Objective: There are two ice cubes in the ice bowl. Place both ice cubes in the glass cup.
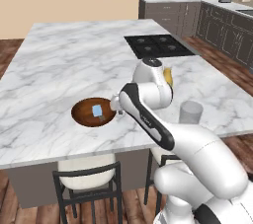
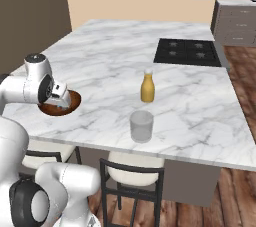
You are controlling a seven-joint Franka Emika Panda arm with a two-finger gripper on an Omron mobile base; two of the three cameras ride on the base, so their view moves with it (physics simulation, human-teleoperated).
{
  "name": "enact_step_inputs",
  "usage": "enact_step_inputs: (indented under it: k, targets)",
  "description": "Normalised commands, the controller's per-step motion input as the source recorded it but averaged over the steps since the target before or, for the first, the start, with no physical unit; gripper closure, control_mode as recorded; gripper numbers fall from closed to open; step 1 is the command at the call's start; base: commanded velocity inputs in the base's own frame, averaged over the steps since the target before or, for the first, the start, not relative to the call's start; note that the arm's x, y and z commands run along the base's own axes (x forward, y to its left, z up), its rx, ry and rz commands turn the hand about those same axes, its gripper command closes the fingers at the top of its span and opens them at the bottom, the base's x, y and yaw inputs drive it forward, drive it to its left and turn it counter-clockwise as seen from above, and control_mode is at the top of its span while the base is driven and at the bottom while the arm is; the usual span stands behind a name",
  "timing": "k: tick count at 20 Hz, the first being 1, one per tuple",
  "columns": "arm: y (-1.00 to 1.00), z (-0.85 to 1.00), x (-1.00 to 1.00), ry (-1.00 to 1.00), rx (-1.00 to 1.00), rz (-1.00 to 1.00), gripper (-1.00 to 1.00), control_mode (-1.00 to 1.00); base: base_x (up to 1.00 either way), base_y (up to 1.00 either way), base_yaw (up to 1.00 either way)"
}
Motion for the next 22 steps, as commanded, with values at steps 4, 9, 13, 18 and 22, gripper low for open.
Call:
enact_step_inputs:
  k: [4,9,13,18,22]
  targets:
    - [0.52,-0.03,0.49,-0.01,-0.01,0.0,-1.0,-1.0,0.0,0.0,0.0]
    - [0.32,-0.05,0.53,0.0,-0.01,0.0,-1.0,-1.0,0.0,0.0,0.0]
    - [0.13,-0.12,0.6,0.0,-0.05,-0.05,-1.0,-1.0,0.0,0.0,0.0]
    - [0.05,-0.26,0.61,0.0,-0.1,-0.05,-1.0,-1.0,0.0,0.0,0.0]
    - [0.0,-0.26,0.39,0.0,-0.05,-0.01,-1.0,-1.0,0.0,0.0,0.0]
